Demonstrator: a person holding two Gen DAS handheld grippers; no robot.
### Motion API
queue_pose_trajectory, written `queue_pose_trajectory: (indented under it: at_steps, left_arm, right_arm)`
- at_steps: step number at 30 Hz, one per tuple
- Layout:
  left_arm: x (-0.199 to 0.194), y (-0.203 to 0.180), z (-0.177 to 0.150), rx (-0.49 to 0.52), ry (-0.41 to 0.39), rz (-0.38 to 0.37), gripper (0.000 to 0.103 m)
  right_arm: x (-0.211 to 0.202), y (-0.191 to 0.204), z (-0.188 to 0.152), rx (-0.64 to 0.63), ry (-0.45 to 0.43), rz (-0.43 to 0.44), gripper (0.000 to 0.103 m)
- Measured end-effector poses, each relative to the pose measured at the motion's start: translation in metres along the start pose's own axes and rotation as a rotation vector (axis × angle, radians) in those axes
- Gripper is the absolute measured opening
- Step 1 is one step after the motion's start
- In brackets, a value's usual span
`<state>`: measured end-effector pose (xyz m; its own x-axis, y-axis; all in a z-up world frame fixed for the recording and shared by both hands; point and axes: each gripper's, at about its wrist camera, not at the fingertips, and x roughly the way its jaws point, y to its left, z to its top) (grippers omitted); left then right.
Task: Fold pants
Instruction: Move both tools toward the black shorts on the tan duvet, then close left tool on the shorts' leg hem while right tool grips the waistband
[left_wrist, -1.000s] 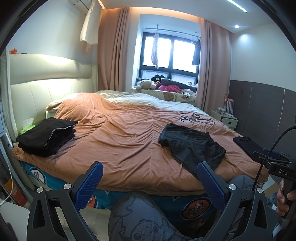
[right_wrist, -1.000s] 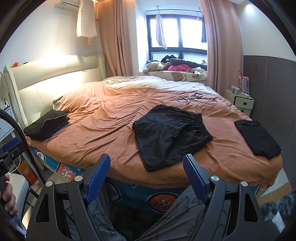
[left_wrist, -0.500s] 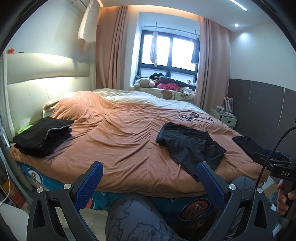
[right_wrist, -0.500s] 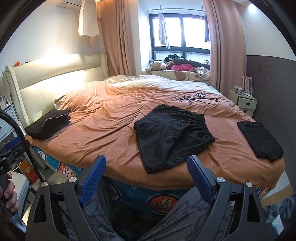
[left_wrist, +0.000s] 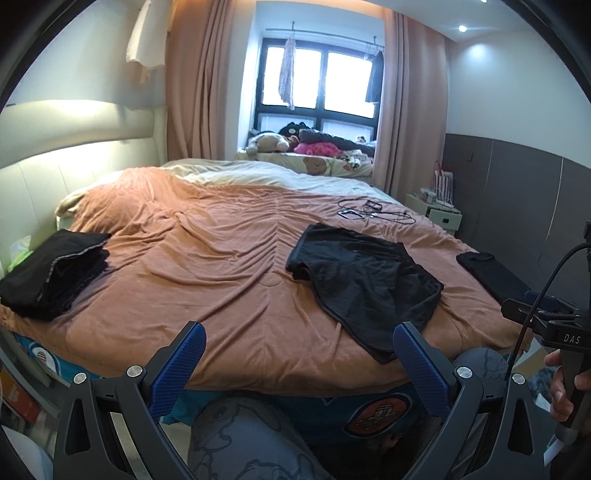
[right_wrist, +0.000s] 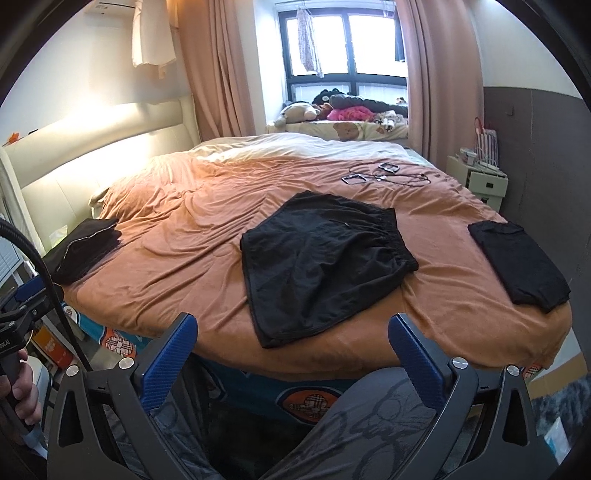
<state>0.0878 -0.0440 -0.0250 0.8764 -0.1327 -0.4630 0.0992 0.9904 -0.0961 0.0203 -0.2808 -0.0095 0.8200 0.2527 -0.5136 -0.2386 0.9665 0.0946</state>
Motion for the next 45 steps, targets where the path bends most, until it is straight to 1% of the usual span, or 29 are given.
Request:
queue_pose_trajectory:
  at_steps: [6, 9, 13, 18, 20, 25, 34, 37, 40, 45]
  left_arm:
    - [0.031, -0.01, 0.005, -0.01, 0.047, -0.044, 0.102]
    - [0.047, -0.015, 0.005, -0.022, 0.078, -0.073, 0.097]
    - [0.069, -0.023, 0.006, -0.046, 0.127, -0.108, 0.086]
    - [0.097, -0.034, 0.006, -0.075, 0.193, -0.15, 0.083]
    - [0.108, -0.037, 0.006, -0.091, 0.223, -0.166, 0.079]
    - [0.133, -0.045, 0.003, -0.13, 0.286, -0.192, 0.075]
    - [0.176, -0.059, -0.006, -0.22, 0.412, -0.232, 0.064]
    - [0.19, -0.064, -0.012, -0.252, 0.453, -0.249, 0.063]
    - [0.202, -0.068, -0.018, -0.282, 0.49, -0.258, 0.063]
    - [0.22, -0.071, -0.029, -0.341, 0.547, -0.262, 0.062]
  right_arm:
    - [0.014, -0.017, 0.011, 0.026, 0.031, 0.013, 0.103]
    - [0.016, -0.032, 0.013, 0.058, 0.035, 0.03, 0.103]
    - [0.022, -0.046, 0.015, 0.083, 0.041, 0.03, 0.103]
    - [0.032, -0.065, 0.019, 0.126, 0.052, 0.034, 0.103]
    - [0.036, -0.074, 0.022, 0.143, 0.055, 0.035, 0.103]
    - [0.044, -0.09, 0.025, 0.176, 0.066, 0.03, 0.103]
    - [0.061, -0.116, 0.024, 0.233, 0.1, 0.037, 0.103]
    - [0.064, -0.122, 0.023, 0.248, 0.111, 0.042, 0.102]
    - [0.07, -0.129, 0.023, 0.258, 0.128, 0.046, 0.096]
    - [0.076, -0.138, 0.023, 0.269, 0.151, 0.054, 0.094]
